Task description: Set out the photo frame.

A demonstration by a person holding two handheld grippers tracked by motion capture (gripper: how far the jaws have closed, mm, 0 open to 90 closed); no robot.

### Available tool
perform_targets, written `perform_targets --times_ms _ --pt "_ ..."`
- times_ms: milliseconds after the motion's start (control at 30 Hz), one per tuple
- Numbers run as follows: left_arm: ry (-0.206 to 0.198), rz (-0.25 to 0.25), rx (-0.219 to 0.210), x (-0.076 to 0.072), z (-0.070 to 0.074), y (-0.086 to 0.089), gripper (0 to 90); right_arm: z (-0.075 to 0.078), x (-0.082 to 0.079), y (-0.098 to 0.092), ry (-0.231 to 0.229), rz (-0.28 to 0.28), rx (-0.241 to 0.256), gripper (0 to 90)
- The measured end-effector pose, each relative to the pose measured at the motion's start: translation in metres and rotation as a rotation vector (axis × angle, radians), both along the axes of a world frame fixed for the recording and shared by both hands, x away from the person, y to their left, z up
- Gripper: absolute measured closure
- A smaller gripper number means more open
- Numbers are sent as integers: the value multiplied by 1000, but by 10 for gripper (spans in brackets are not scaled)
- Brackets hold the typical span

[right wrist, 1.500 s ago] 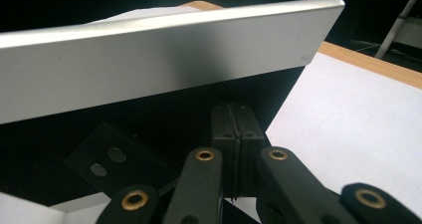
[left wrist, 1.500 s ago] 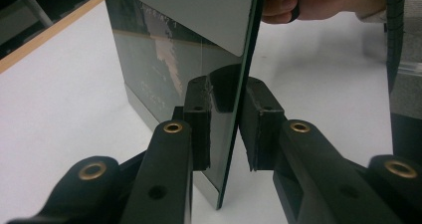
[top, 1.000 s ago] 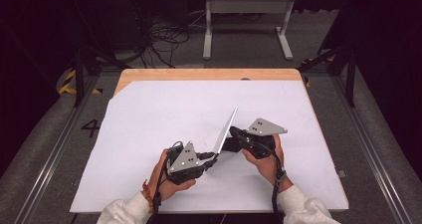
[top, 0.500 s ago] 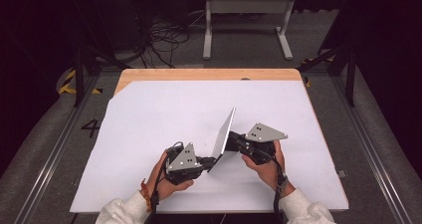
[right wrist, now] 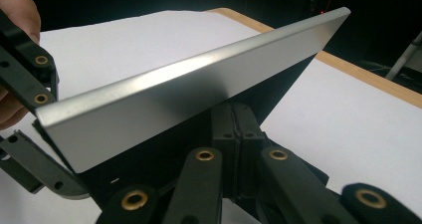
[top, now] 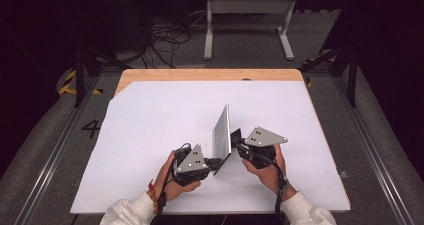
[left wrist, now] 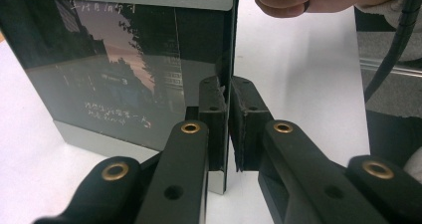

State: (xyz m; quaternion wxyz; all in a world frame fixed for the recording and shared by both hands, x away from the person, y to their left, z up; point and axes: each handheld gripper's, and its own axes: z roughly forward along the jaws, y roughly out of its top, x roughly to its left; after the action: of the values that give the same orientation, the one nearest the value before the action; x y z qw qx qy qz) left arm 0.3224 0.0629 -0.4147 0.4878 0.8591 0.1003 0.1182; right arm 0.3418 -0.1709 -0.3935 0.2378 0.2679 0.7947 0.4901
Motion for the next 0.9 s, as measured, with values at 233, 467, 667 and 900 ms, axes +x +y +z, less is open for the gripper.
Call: perform_targets --times_ms 233,467,667,900 --pt "-5 -2 -3 1 0 -3 843 -1 -1 -1 6 3 4 900" --pt "-4 -2 20 0 -3 -3 845 -4 -6 -3 13 26 -23 860" --pt "-4 -13 66 -1 -10 -2 847 -4 -18 -9 34 50 -35 811" --pt "11 -8 75 3 -15 -1 842 -8 -33 -16 59 77 -51 753"
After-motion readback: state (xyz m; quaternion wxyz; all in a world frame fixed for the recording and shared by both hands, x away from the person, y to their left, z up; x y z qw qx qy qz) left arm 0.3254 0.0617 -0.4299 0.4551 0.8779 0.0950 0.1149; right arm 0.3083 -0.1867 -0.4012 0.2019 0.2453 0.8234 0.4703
